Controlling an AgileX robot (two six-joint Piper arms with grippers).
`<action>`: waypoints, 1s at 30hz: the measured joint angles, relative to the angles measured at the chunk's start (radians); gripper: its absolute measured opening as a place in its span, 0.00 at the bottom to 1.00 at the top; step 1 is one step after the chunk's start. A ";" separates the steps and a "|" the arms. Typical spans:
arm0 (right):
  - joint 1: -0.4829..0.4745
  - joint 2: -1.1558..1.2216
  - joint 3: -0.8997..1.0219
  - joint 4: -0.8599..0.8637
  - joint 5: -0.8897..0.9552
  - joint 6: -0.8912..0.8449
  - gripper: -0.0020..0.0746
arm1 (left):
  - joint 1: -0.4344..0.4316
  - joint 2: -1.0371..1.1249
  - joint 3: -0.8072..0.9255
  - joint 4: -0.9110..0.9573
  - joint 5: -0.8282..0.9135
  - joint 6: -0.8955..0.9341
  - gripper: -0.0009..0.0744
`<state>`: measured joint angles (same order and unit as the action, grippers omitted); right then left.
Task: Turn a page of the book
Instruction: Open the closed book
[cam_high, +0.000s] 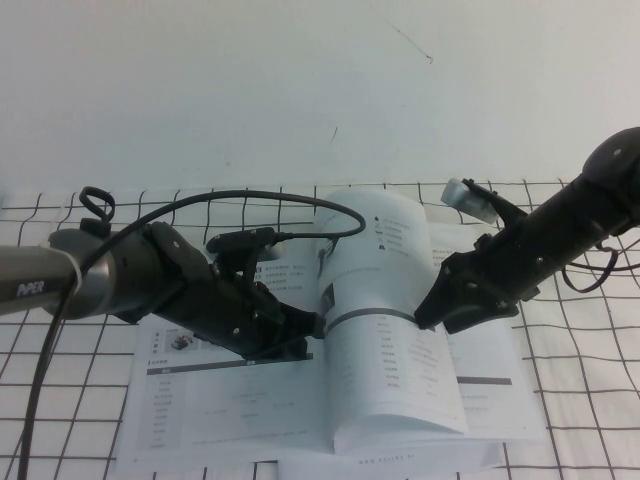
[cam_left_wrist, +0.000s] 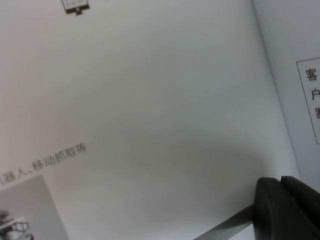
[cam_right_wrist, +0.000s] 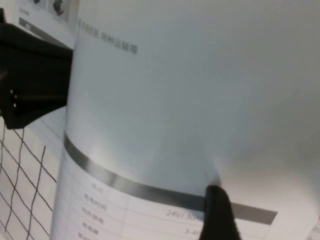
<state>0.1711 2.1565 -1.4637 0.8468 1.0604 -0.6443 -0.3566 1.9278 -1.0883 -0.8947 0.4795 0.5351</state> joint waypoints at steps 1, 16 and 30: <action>0.000 0.000 0.000 0.010 0.005 -0.008 0.58 | 0.000 0.000 0.000 0.000 0.000 0.000 0.01; 0.006 0.001 0.002 0.273 0.087 -0.162 0.58 | 0.000 0.000 0.000 0.000 0.000 0.000 0.01; 0.006 0.001 0.002 0.436 0.110 -0.219 0.58 | -0.001 0.000 0.000 -0.004 -0.021 0.000 0.01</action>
<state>0.1769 2.1572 -1.4619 1.2827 1.1706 -0.8633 -0.3580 1.9278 -1.0883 -0.8985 0.4587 0.5351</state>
